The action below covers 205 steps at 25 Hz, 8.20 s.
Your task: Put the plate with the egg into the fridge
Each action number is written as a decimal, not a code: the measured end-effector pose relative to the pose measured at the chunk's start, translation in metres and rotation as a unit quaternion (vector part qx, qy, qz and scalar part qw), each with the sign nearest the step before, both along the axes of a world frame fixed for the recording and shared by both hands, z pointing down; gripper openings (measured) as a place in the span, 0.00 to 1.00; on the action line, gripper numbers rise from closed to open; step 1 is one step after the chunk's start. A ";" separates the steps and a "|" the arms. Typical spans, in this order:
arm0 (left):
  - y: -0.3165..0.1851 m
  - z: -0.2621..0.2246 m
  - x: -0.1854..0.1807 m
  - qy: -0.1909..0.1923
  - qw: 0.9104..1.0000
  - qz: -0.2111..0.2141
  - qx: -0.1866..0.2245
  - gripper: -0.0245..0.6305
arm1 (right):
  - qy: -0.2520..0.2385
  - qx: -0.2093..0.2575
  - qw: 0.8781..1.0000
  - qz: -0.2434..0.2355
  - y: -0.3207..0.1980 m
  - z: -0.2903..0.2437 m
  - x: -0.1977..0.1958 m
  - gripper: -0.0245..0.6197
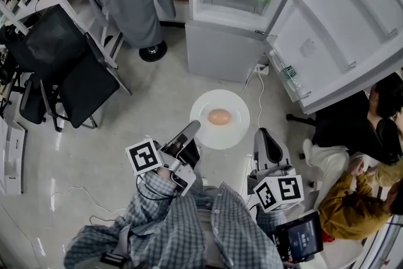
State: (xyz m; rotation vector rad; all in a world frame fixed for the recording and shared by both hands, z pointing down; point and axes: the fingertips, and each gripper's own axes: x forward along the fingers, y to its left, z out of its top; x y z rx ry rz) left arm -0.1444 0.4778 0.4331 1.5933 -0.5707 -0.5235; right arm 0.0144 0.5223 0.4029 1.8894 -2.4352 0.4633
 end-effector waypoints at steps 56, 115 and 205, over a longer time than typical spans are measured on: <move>-0.309 -0.023 0.105 -0.007 0.999 -0.040 0.019 0.07 | 0.051 0.061 0.995 -0.056 -0.330 -0.038 0.093 0.05; -0.640 -0.027 0.157 0.042 0.994 0.096 0.015 0.07 | 0.114 0.065 0.985 0.117 -0.649 -0.055 0.127 0.05; -0.797 -0.046 0.200 -0.097 0.992 -0.072 0.046 0.07 | -0.550 -0.130 0.821 0.079 -0.815 -0.015 0.151 0.06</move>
